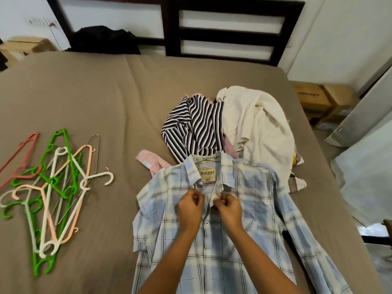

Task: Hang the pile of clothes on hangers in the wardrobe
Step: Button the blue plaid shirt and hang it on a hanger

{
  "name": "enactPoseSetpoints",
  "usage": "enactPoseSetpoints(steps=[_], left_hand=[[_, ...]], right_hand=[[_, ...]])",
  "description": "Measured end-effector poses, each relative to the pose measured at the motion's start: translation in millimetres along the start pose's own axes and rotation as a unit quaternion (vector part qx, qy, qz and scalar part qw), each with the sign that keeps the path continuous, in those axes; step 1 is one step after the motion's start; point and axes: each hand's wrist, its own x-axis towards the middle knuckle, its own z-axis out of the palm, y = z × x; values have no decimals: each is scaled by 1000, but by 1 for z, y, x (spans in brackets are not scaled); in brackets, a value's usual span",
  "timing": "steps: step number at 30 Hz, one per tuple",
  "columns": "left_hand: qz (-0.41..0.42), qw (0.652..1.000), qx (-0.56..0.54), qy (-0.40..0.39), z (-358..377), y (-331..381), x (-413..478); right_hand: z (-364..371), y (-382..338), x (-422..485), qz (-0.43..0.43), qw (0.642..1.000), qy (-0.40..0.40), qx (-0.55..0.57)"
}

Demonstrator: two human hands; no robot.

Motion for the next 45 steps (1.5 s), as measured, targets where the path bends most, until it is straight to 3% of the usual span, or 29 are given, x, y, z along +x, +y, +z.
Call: enactPoseSetpoints(steps=[6, 12, 36, 41, 45], left_hand=[[-31, 998, -48, -28, 0, 1, -4], [-1, 997, -53, -62, -7, 6, -4], [14, 993, -49, -103, -15, 8, 6], [-24, 992, -84, -92, -15, 11, 0], [-15, 997, -42, -64, -13, 13, 0]], right_hand=[[1, 3, -2, -2, 998, -29, 58], [3, -4, -6, -19, 995, -13, 93], [-2, -14, -7, -79, 994, -73, -4], [0, -17, -10, -109, 992, -5, -56], [6, -18, -15, -118, 992, 10, -41]])
